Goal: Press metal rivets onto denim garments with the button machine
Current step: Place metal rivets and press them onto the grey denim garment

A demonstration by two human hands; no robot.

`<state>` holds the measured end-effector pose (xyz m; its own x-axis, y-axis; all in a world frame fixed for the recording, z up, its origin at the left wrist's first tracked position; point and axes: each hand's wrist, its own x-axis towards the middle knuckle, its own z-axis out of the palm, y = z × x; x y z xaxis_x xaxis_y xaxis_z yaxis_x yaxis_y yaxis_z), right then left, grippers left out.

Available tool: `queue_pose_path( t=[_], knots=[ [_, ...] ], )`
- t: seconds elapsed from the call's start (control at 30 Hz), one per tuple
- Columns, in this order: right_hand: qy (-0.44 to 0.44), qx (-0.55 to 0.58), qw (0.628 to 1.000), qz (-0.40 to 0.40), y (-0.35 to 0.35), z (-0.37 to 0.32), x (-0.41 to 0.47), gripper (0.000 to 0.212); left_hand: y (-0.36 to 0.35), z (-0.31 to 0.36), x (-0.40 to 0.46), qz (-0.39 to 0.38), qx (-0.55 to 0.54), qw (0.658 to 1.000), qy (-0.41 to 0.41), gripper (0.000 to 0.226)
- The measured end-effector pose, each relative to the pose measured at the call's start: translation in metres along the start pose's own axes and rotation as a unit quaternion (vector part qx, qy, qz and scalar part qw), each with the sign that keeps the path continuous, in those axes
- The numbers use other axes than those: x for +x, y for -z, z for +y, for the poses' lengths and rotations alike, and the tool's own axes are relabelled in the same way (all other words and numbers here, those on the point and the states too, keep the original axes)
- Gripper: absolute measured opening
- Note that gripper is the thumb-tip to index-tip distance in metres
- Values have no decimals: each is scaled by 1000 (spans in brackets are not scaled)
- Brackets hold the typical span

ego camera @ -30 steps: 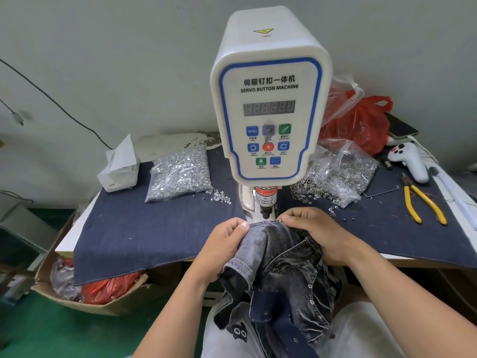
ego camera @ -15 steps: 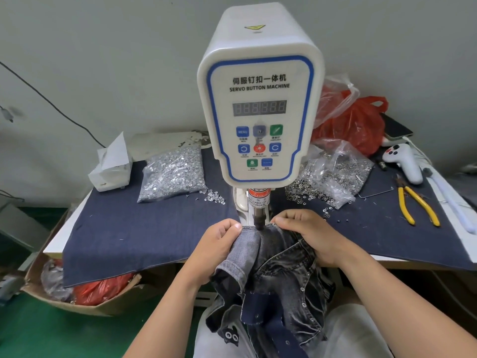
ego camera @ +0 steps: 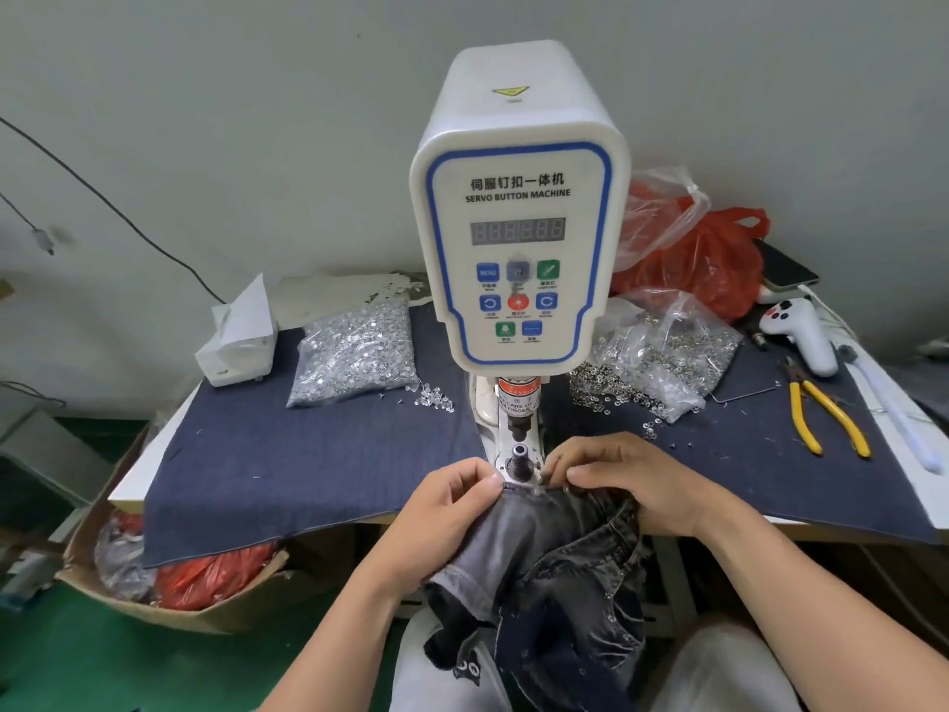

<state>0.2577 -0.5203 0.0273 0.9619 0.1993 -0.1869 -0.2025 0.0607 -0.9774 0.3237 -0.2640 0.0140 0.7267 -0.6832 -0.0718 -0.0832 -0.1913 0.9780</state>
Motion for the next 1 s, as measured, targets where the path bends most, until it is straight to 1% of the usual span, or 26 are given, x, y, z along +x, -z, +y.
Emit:
queue_pose_path(
  t=[0.07, 0.13, 0.17, 0.2, 0.23, 0.27, 0.37, 0.43, 0.5, 0.53, 0.6, 0.7, 0.73, 0.87, 0.97, 1.0],
  knots=[
    [30, -127, 991, -25, -8, -11, -10, 20, -7, 8, -7, -29, 25, 999, -14, 29],
    [42, -287, 956, -41, -18, -17, -15, 17, -15, 16, -10, -53, 51, 997, -26, 25],
    [47, -342, 937, -45, -22, -19, -15, 15, -17, 20, -11, -58, 66, 995, -35, 22],
    [49, -372, 926, -49, -23, -20, -16, 16, -18, 24, -12, -61, 84, 994, -43, 20],
    [49, -376, 924, -56, -23, -23, -17, 17, -17, 28, -13, -64, 108, 991, -49, 19],
    [49, -359, 930, -64, -22, -26, -19, 18, -15, 30, -13, -70, 134, 987, -50, 21],
    [50, -263, 959, -96, -18, -32, -24, 19, -2, 33, -12, -86, 204, 975, -5, 30],
    [48, -217, 969, -112, -19, -31, -23, 18, 3, 31, -11, -87, 235, 968, -6, 21],
    [39, -158, 983, -83, -18, -26, -21, 18, 5, 27, -15, -68, 229, 970, -49, 12],
    [35, -134, 988, -62, -16, -24, -21, 18, 6, 25, -18, -45, 228, 970, -67, 10],
    [39, -139, 989, -41, -13, -23, -20, 21, 8, 22, -21, -11, 223, 972, -67, 13],
    [46, -211, 975, -56, -10, -19, -16, 27, 11, 17, -17, -55, 197, 978, -42, 19],
    [47, -218, 973, -55, -8, -18, -14, 28, 12, 16, -16, -65, 197, 978, -30, 20],
    [41, -181, 982, -37, -1, -10, -11, 13, 17, 14, -6, -49, 198, 979, -26, 28],
    [27, -131, 991, -25, 1, -7, -5, 3, 18, 14, 5, -21, 159, 987, -27, 28],
    [25, -123, 992, -22, 3, -7, -3, 5, 18, 13, 8, -11, 149, 988, -26, 26]
  ],
)
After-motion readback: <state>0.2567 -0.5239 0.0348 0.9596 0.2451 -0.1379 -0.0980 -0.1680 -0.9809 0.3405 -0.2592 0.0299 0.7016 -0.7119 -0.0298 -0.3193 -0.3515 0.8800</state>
